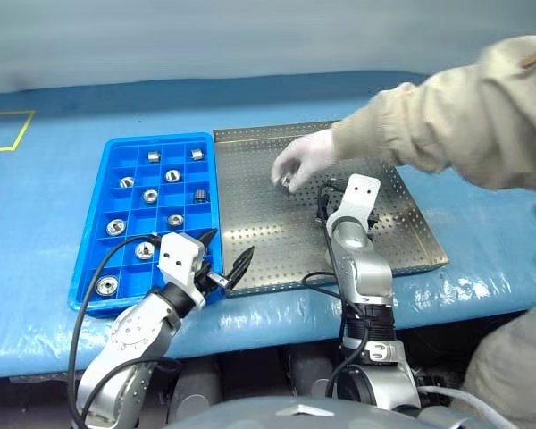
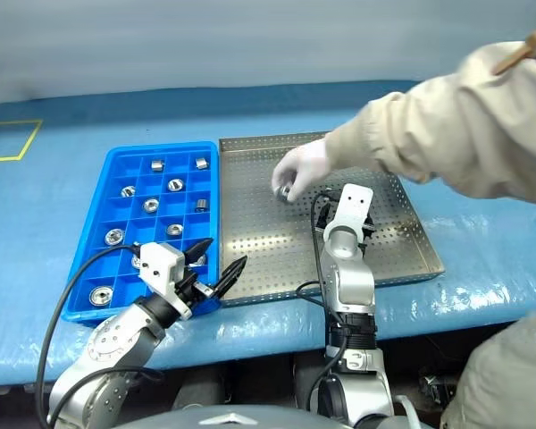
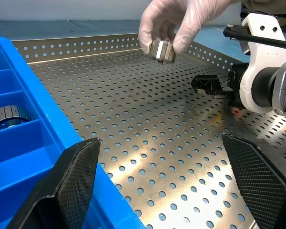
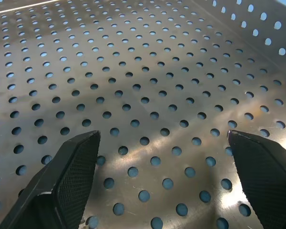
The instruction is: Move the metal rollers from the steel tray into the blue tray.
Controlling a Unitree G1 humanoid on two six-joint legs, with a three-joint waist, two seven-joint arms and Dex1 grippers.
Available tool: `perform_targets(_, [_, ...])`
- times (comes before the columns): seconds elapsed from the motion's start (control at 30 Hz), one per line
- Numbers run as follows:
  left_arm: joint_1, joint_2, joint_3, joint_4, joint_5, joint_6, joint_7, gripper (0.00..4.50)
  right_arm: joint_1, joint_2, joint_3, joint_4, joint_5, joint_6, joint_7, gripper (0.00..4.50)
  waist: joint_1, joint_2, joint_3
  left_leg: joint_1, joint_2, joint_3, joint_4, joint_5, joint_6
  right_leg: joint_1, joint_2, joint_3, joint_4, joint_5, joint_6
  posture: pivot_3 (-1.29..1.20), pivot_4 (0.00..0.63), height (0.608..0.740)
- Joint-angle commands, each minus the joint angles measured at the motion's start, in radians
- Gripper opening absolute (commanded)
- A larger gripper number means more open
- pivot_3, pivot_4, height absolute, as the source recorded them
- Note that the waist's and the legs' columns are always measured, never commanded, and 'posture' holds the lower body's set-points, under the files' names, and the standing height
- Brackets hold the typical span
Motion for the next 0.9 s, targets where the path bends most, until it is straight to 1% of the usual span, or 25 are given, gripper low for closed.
perform_targets(0.03, [-0.003, 0.000, 0.008, -0.033, -0.015, -0.007, -0.001, 4.50, -0.004, 0.015, 0.005, -0.015, 0.009, 0.000, 0.004, 4.49, 0.000, 0.000, 0.000, 0.000, 0.000, 0.000, 0.000, 0.000, 0.000, 0.000, 0.000, 0.000, 0.000, 0.000, 0.000, -0.02, 0.150, 0.740])
perform_targets(0.5, [0.001, -0.003, 0.012, -0.039, -0.015, -0.002, 0.009, 4.50, -0.014, 0.003, 0.013, -0.039, 0.016, 0.009, 0.010, 4.49, 0.001, 0.000, 0.000, 0.000, 0.000, 0.000, 0.000, 0.000, 0.000, 0.000, 0.000, 0.000, 0.000, 0.000, 0.000, -0.01, 0.150, 0.740])
perform_targets(0.63, [0.001, -0.002, 0.012, -0.040, -0.015, -0.001, 0.010, 4.50, -0.018, -0.008, 0.093, -0.073, 0.015, -0.019, 0.092, 4.49, 0.000, 0.001, 0.000, 0.000, 0.000, 0.000, 0.000, 0.000, 0.000, 0.000, 0.000, 0.000, 0.000, 0.000, 0.000, 0.00, 0.150, 0.740])
perform_targets(0.9, [0.006, -0.004, 0.013, -0.042, -0.016, -0.002, 0.014, 4.50, -0.018, 0.007, 0.201, -0.120, 0.063, 0.043, 0.231, 4.49, 0.006, 0.001, 0.000, 0.001, 0.000, 0.000, 0.001, 0.000, 0.000, 0.001, 0.000, 0.000, 0.001, 0.000, 0.001, 0.02, 0.150, 0.740])
